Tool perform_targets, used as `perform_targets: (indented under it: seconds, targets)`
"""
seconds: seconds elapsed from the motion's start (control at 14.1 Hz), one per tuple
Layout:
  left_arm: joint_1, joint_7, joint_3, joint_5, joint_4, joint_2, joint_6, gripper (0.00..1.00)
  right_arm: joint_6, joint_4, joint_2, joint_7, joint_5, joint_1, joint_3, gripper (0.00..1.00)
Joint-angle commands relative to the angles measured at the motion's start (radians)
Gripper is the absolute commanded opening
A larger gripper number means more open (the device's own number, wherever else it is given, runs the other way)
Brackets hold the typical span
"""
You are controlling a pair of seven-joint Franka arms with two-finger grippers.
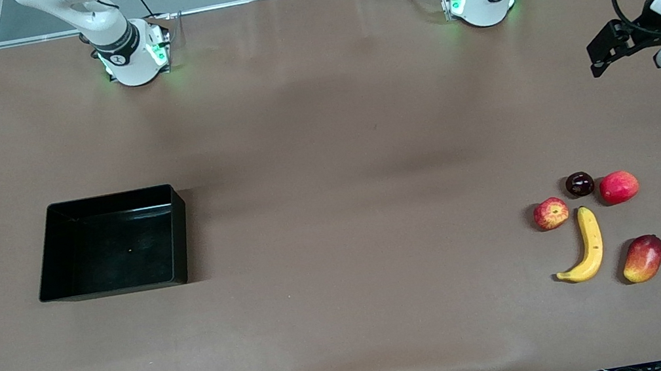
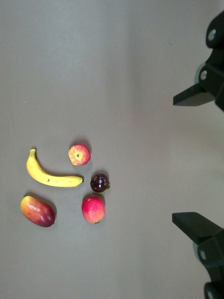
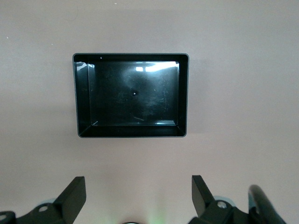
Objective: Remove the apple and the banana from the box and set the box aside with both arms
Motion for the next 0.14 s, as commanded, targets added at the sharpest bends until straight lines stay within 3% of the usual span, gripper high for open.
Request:
perform_targets:
  seconds: [0.0,0.07]
  targets:
    - [0.003,-0.005,-0.003,0.020,0.009,-0.013,-0.031,1.00,-0.001,-0.026,-0.031,0.007,0.001,0.000,-0.001,1.00]
    - [0.003,-0.007,-0.004,0.019,0.011,-0.013,-0.032,1.00,-0.001,-0.026,-0.031,0.009,0.001,-0.002,-0.001,1.00]
